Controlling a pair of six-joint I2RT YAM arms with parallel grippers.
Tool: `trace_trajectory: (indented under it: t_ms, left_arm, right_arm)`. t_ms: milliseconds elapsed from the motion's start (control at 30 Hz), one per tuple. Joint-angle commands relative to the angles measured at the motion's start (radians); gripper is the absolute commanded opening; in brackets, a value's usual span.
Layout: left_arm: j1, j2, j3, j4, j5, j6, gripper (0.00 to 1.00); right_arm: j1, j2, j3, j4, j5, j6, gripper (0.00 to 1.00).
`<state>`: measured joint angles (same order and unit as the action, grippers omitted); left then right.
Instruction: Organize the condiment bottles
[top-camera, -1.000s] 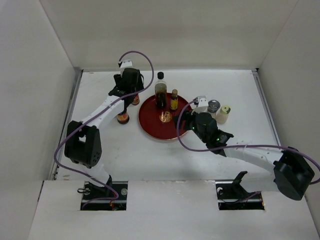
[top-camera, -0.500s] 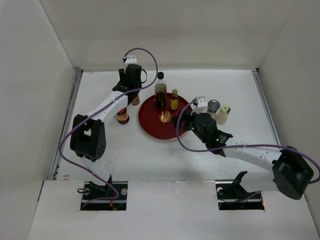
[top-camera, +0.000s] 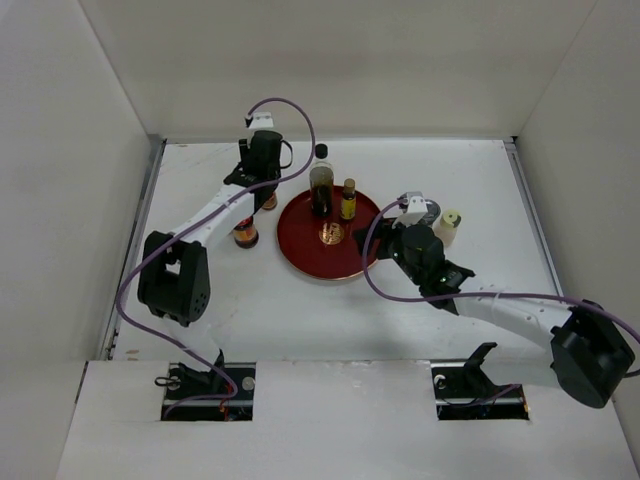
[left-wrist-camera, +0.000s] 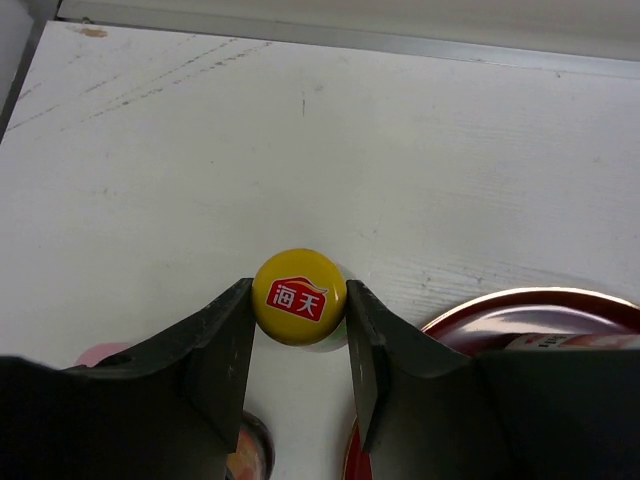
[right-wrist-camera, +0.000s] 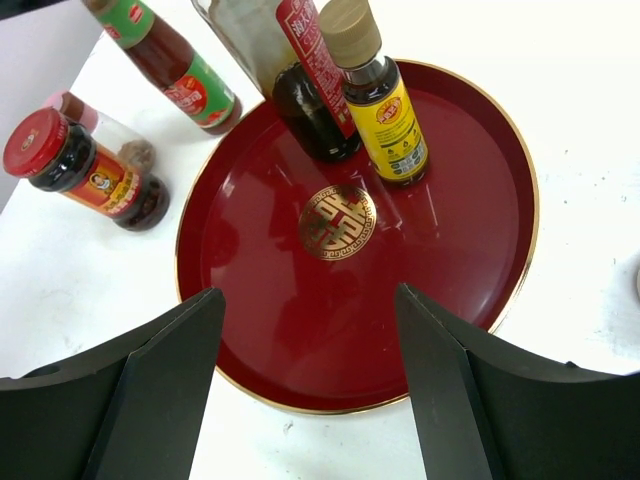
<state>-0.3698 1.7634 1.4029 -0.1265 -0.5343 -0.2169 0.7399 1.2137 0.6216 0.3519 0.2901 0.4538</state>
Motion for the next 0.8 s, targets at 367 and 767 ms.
trace_trajectory:
  t_ms: [367, 767]
  left_arm:
    - [-0.148, -0.453, -0.199, 0.151, -0.058, -0.004, 0.18]
    - [-0.306, -0.397, -0.288, 0.261, -0.053, -0.055, 0.18]
  right_arm:
    - [0.0, -0.026, -0.002, 0.056, -0.012, 0.026, 0.75]
    - [-0.01, -0.02, -0.013, 0.075, -0.002, 0.029, 0.79]
